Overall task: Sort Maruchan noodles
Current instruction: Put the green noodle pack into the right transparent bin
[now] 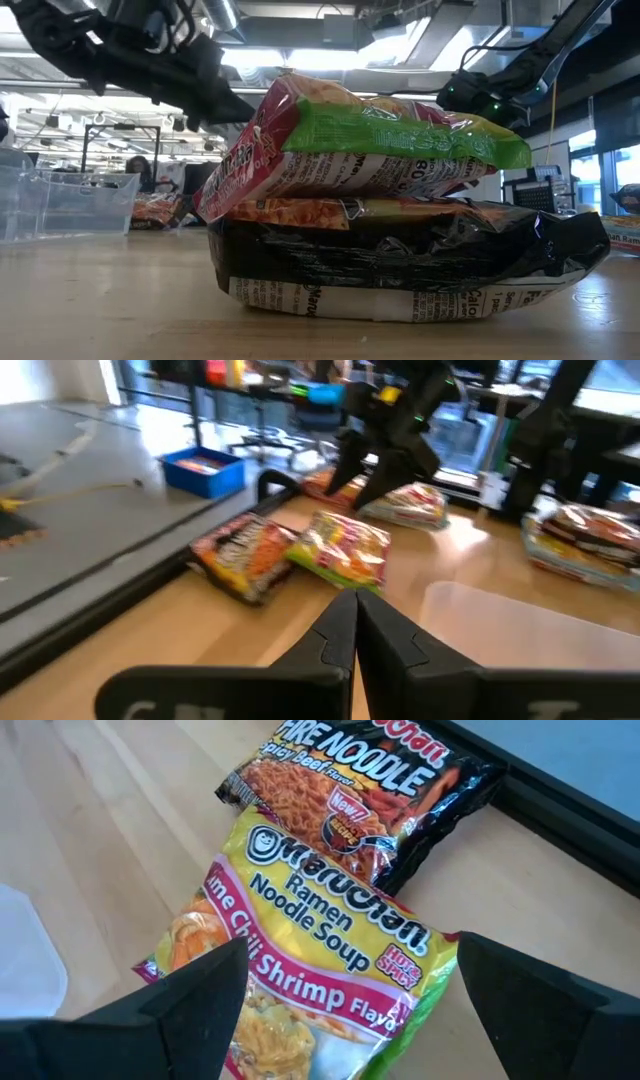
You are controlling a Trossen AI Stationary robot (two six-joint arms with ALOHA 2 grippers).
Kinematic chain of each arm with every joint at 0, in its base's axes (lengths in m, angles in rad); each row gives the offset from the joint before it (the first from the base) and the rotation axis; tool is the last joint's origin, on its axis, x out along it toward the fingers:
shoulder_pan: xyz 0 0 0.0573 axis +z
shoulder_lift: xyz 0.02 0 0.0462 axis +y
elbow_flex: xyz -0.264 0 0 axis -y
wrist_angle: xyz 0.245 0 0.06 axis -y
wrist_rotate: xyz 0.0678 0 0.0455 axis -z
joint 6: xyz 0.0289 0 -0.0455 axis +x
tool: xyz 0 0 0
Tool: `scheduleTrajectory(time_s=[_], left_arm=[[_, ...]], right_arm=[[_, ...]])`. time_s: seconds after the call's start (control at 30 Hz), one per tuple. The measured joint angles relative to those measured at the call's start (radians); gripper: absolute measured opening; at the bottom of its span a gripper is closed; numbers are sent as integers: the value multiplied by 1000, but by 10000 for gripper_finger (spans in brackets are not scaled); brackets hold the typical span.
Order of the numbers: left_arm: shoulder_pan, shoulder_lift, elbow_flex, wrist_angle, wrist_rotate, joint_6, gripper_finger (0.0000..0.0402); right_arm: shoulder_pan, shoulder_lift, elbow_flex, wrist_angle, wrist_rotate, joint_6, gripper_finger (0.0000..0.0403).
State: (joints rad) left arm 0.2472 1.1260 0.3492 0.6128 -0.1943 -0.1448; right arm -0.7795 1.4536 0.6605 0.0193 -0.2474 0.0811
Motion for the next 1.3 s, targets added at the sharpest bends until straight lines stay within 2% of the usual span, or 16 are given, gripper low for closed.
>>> scheduleTrajectory(time_s=[0.13, 0.37, 0.5, 0.7, 0.8, 1.0, 1.13, 1.3], left_arm=[[11, 39, 17, 3, 55, -3, 4], [26, 62, 18, 1, 59, -5, 4], [30, 70, 18, 6, 59, -10, 4], [28, 72, 18, 5, 59, -6, 4], [28, 72, 18, 5, 84, -6, 4], [28, 72, 18, 10, 99, -10, 4], [28, 72, 18, 11, 107, -10, 4], [28, 72, 18, 11, 107, -10, 4]], right_arm=[[0, 0, 0, 0, 0, 8, 344], [-28, 6, 0, -26, -30, 47, 344], [-63, 36, 0, -32, -90, 83, 344], [-70, 124, 1, -26, -67, 97, 344], [-73, 158, 1, -12, -142, 98, 344], [-73, 183, 2, -4, -209, 95, 344], [-72, 185, 0, 5, -321, 98, 344], [-71, 185, 0, -31, -349, 98, 344]])
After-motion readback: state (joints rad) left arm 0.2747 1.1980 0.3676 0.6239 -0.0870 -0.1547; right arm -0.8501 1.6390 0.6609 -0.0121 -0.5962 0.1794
